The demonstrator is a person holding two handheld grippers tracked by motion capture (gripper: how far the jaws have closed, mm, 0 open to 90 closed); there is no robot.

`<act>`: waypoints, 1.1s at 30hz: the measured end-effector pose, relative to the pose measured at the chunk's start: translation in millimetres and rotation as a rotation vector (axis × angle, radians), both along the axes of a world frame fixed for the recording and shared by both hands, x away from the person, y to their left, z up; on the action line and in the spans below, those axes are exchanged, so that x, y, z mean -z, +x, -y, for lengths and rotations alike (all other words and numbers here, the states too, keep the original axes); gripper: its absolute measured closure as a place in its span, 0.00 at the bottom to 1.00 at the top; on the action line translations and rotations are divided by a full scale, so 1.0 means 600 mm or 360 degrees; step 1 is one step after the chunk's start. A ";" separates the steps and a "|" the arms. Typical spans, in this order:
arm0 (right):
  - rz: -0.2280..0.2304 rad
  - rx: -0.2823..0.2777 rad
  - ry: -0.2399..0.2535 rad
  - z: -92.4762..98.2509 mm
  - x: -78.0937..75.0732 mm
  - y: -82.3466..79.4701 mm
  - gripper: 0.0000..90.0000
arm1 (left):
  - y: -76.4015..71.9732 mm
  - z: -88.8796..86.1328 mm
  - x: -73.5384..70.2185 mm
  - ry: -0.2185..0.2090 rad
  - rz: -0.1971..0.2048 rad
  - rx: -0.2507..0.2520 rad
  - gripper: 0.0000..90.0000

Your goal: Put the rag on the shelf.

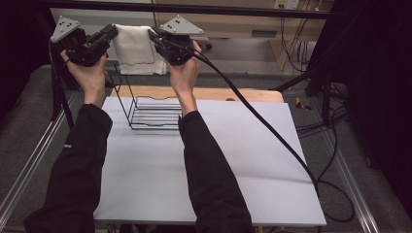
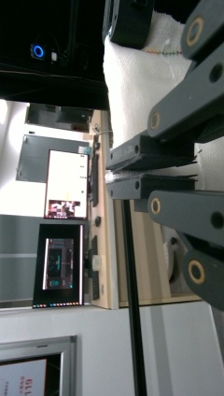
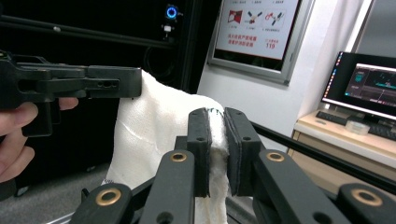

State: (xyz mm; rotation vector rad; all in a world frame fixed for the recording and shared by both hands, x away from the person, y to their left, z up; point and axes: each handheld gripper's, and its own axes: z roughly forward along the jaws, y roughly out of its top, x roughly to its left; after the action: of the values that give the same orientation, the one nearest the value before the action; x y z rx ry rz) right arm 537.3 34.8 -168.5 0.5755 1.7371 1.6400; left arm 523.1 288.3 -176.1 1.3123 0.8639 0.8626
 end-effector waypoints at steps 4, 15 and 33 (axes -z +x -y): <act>-0.0011 -0.0004 -0.0019 -0.003 0.005 0.002 0.91 | -0.001 -0.006 0.005 -0.0001 -0.0004 0.0012 0.94; -0.0034 -0.0002 -0.0036 -0.001 0.016 0.007 0.91 | -0.003 -0.004 0.014 0.0016 -0.0011 0.0013 0.94; -0.0067 -0.0014 -0.0063 0.013 0.033 0.022 0.90 | 0.006 0.003 0.032 0.0065 -0.0050 0.0042 0.94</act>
State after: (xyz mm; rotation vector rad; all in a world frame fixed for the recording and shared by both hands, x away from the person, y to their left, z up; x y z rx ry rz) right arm 550.2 27.1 -188.6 0.5885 1.8002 1.6066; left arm 526.4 286.4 -195.4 1.3733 0.8556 0.8451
